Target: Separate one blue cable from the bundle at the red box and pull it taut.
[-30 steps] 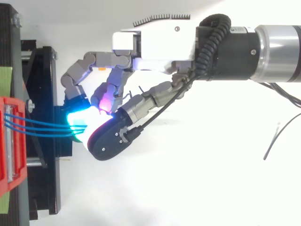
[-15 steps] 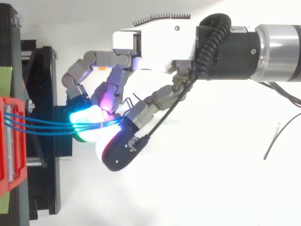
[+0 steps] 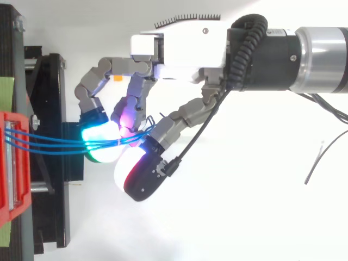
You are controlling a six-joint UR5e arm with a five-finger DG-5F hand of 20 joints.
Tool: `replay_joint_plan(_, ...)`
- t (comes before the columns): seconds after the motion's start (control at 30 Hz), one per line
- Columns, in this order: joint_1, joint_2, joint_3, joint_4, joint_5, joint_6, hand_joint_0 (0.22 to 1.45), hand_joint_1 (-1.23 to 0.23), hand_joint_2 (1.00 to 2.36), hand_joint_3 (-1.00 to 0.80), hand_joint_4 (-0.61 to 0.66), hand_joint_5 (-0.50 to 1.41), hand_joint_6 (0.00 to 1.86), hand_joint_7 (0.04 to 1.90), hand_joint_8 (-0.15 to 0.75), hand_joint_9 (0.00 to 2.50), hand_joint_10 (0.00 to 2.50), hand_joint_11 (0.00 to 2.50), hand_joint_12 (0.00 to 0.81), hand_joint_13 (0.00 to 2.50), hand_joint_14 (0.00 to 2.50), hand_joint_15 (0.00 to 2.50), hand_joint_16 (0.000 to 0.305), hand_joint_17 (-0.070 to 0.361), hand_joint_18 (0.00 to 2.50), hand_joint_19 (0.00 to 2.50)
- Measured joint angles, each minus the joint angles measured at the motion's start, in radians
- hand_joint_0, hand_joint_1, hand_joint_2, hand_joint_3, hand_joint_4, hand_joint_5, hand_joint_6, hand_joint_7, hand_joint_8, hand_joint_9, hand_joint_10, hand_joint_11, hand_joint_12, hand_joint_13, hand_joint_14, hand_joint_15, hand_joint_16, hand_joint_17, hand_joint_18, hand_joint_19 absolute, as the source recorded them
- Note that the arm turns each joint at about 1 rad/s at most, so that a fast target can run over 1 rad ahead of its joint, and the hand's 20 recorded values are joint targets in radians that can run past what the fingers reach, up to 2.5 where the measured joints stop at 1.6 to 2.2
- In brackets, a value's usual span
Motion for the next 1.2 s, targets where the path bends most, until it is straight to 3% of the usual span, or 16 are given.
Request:
replay_joint_plan(0.03, 0.0, 0.0, 0.0, 0.001, 0.0, 0.0, 0.43, -0.59, 1.0, -0.5, 0.04, -0.13, 0.81, 1.09, 0.336, 1.34, 0.03, 1.17, 0.419, 0.99, 0.02, 0.69, 0.058, 0.131, 0.98, 0.78)
replay_joint_plan(0.13, 0.002, 0.0, 0.0, 0.002, 0.0, 0.0, 0.53, -0.54, 1.0, -0.5, 0.02, -0.13, 0.82, 1.16, 0.297, 1.34, 0.03, 1.2, 0.381, 0.98, 0.03, 0.7, 0.049, 0.111, 0.92, 0.83)
replay_joint_plan(0.23, 0.002, 0.0, 0.0, 0.002, 0.0, 0.0, 0.62, -0.61, 1.0, -0.5, 0.0, -0.13, 0.84, 1.22, 0.288, 1.34, 0.03, 1.23, 0.368, 0.98, 0.03, 0.72, 0.047, 0.106, 0.91, 0.85)
replay_joint_plan(0.37, 0.002, 0.0, 0.004, 0.001, 0.0, 0.0, 0.62, -0.69, 1.01, -0.36, 0.0, -0.14, 0.86, 1.23, 0.289, 1.31, 0.03, 1.25, 0.374, 1.0, 0.03, 0.73, 0.048, 0.107, 0.92, 0.86)
replay_joint_plan(0.53, 0.0, 0.0, 0.007, 0.002, 0.0, 0.0, 0.64, -0.78, 1.01, -0.31, 0.0, -0.16, 0.87, 1.2, 0.291, 1.25, 0.03, 1.25, 0.373, 0.98, 0.03, 0.74, 0.049, 0.109, 0.91, 0.84)
replay_joint_plan(0.63, 0.0, 0.0, 0.007, 0.002, 0.0, 0.0, 0.69, -0.84, 1.01, -0.33, -0.04, -0.17, 0.88, 1.25, 0.271, 1.21, 0.03, 1.24, 0.369, 0.97, 0.03, 0.73, 0.048, 0.109, 0.89, 0.82)
replay_joint_plan(0.77, -0.001, 0.0, 0.007, 0.001, 0.0, 0.0, 0.8, -0.88, 1.0, -0.5, -0.16, -0.17, 0.89, 1.29, 0.261, 1.21, 0.03, 1.25, 0.351, 0.94, 0.03, 0.71, 0.047, 0.105, 0.85, 0.77)
replay_joint_plan(1.0, 0.002, 0.0, 0.007, 0.0, 0.0, 0.0, 0.72, -0.93, 1.0, -0.5, -0.11, -0.16, 0.9, 1.21, 0.266, 1.24, 0.03, 1.26, 0.348, 0.93, 0.03, 0.71, 0.046, 0.102, 0.85, 0.75)
replay_joint_plan(1.2, 0.004, 0.0, 0.008, 0.002, 0.0, -0.001, 0.53, -0.95, 1.0, -0.5, -0.01, -0.14, 0.89, 1.2, 0.29, 1.28, 0.03, 1.25, 0.365, 0.94, 0.03, 0.72, 0.048, 0.108, 0.87, 0.78)
